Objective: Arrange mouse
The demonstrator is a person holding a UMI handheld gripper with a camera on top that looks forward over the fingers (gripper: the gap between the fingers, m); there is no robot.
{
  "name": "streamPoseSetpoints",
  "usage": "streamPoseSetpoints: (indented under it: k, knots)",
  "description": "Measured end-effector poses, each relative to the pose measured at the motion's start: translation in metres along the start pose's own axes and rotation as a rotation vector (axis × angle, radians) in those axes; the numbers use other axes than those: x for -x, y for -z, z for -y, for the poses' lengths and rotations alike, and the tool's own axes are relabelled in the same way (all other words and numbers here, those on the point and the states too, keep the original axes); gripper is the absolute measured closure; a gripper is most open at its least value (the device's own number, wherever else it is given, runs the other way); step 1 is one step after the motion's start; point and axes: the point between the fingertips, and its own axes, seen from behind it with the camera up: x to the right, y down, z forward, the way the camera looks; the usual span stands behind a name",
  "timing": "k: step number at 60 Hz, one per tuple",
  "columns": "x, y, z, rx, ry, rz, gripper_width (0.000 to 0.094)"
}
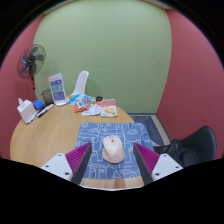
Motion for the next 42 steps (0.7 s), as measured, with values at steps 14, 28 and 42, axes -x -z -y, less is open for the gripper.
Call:
streamPoseSetpoints:
  k: [14, 28, 42]
  knots:
    - [0.014, 0.124, -0.006, -0.056, 0.018, -0.054, 0.0093]
    - [0.034, 0.210, -0.027, -0.090, 0.031, -0.066, 0.0095]
    - [0.046, 0.254, -0.029, -0.117, 0.030, -0.060, 0.0095]
